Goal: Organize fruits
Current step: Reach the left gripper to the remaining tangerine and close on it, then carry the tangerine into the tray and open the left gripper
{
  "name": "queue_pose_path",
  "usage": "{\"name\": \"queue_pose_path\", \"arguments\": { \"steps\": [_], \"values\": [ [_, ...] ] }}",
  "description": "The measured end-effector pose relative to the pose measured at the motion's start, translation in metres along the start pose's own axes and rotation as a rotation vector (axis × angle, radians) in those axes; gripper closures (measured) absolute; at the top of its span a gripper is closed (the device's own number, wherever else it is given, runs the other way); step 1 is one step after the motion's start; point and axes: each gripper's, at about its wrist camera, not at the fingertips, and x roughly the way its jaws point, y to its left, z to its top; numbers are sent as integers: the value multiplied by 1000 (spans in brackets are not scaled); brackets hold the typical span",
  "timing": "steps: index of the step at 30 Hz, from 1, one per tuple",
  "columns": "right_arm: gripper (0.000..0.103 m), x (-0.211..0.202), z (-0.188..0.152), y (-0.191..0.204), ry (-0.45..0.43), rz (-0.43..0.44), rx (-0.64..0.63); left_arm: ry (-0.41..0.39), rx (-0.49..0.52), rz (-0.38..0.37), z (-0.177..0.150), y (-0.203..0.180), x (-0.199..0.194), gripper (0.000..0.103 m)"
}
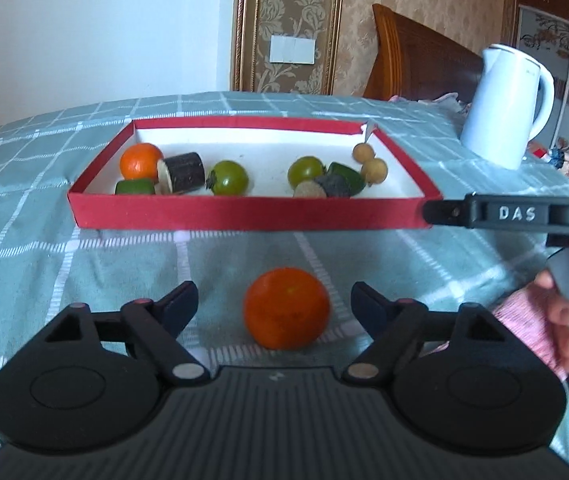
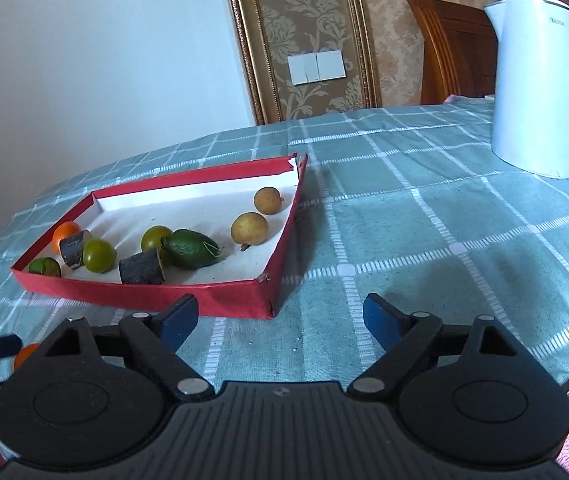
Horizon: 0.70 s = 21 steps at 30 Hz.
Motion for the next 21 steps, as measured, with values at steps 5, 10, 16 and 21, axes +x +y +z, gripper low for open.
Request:
{"name": "queue_pose_path", "arguments": {
  "steps": [5,10,16,21],
  "values": [
    [13,1,-1,1,9,4,-3,-2,-2,-25,-2,2,0,58],
    [13,4,-2,3,28,1,-11,-7,1,-24,-3,-2,-1,62],
    [13,5,-3,4,34,-4,-20,-11,-36,-38,1,5,-6,62],
    [13,5,-4,6,38,-8,-35,-47,-49,-34,23,14,-14,62]
  ]
}}
